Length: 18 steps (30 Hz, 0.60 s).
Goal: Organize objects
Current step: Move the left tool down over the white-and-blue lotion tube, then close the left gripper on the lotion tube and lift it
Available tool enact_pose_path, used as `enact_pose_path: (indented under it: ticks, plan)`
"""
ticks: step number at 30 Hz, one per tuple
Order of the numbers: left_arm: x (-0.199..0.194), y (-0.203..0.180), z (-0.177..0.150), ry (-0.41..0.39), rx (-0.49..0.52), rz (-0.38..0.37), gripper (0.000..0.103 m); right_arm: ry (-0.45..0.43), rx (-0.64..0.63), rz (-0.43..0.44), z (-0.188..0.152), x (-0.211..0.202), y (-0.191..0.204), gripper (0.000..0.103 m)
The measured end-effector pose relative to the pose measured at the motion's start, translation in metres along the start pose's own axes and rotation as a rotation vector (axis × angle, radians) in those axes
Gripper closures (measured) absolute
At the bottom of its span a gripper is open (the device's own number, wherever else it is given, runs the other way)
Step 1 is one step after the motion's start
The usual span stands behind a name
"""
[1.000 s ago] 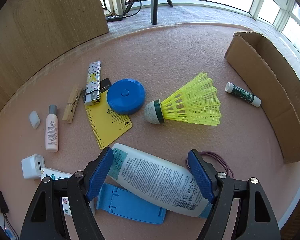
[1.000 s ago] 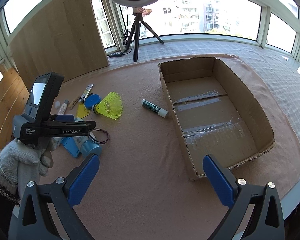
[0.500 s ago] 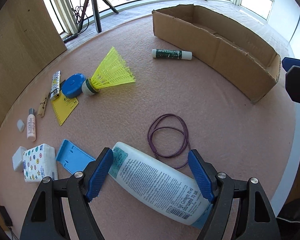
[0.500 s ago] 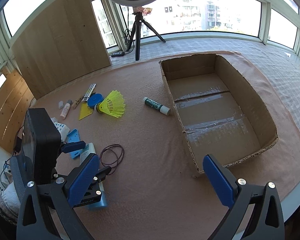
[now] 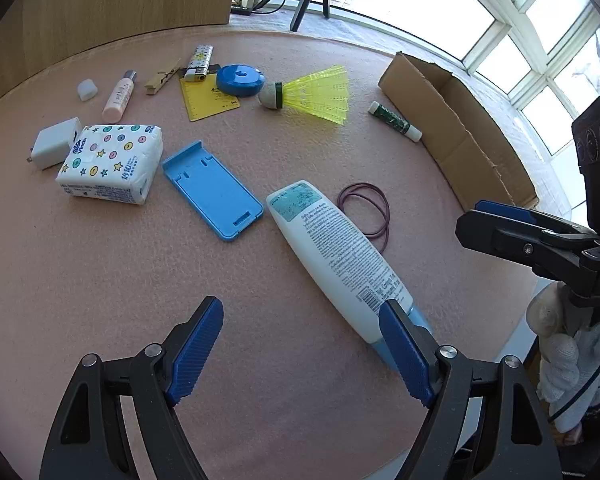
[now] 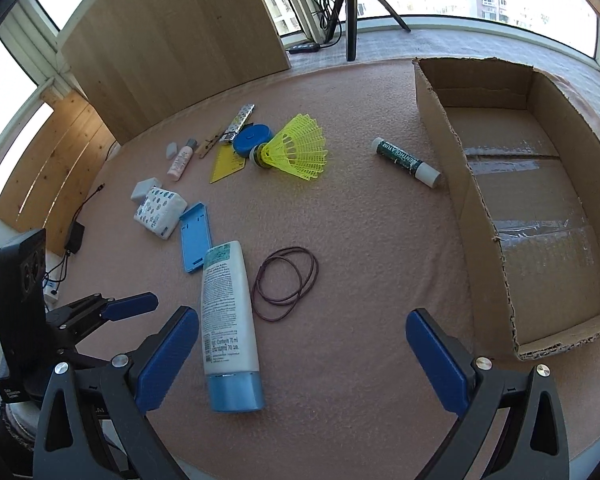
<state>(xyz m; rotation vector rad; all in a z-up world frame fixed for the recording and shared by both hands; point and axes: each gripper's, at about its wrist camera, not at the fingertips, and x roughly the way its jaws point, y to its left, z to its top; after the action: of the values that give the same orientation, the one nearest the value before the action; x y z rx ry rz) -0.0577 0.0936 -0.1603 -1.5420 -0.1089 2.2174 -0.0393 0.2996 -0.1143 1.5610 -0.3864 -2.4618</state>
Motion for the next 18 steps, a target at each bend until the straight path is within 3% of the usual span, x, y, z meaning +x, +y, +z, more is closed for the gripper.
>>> enact_pose_path:
  ticks: [3, 12, 18]
  plan:
    - [0.003, -0.003, -0.001, 0.008, -0.016, -0.016, 0.020, 0.038, -0.027, 0.035, 0.003, 0.010, 0.005, 0.002]
    - [0.011, -0.006, -0.001, 0.026, -0.069, -0.088, 0.020, 0.201, -0.076, 0.147, 0.007, 0.045, 0.024, 0.029]
    - [0.016, -0.004, -0.002, 0.044, -0.084, -0.124, 0.033, 0.266, -0.089, 0.172, 0.008, 0.058, 0.031, 0.042]
